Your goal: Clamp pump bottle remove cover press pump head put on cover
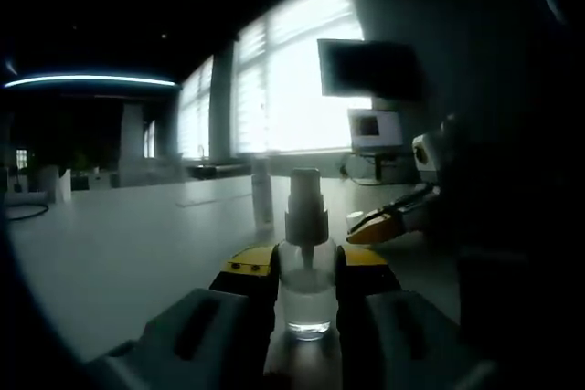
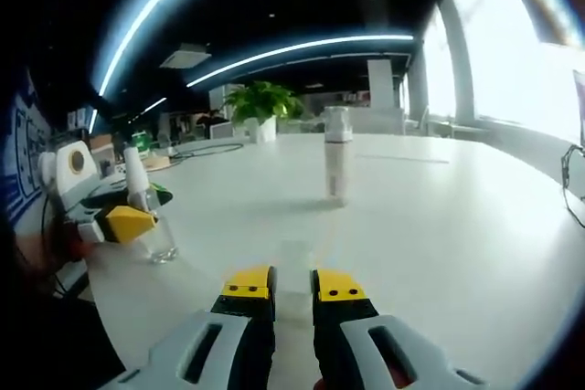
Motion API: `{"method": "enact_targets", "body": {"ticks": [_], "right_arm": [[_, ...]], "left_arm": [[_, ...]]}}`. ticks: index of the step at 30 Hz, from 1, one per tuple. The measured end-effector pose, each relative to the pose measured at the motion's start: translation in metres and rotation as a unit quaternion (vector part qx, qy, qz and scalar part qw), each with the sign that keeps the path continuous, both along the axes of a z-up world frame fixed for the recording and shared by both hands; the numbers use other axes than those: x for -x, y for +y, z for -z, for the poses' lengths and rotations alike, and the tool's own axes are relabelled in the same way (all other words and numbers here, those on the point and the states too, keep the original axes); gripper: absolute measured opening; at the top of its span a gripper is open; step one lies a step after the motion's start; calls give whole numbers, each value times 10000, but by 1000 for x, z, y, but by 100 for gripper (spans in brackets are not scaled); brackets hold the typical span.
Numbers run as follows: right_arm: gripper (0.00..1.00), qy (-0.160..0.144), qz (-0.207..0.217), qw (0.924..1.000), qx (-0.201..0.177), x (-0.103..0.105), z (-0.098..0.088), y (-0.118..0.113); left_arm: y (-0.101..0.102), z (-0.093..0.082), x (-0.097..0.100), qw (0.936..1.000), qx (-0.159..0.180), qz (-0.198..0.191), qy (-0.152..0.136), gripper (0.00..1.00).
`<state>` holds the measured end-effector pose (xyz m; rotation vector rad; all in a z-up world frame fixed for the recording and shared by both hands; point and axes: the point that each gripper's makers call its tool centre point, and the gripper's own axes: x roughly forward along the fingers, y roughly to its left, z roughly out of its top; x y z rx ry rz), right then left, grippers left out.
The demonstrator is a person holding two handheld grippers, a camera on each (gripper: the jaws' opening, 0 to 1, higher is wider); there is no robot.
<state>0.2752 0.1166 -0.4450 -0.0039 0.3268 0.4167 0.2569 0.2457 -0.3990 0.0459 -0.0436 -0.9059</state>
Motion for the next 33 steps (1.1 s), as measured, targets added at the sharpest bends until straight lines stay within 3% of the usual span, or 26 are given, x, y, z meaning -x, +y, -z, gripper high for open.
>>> {"method": "enact_targets", "body": {"ticks": [17, 33], "right_arm": [[11, 57, -138, 9999, 52, 3, 2, 0], [11, -82, -286, 9991, 316, 4, 3, 2]], "left_arm": [[0, 0, 0, 10000, -17, 2, -11, 15], [0, 1, 1, 10000, -19, -6, 4, 15]]}}
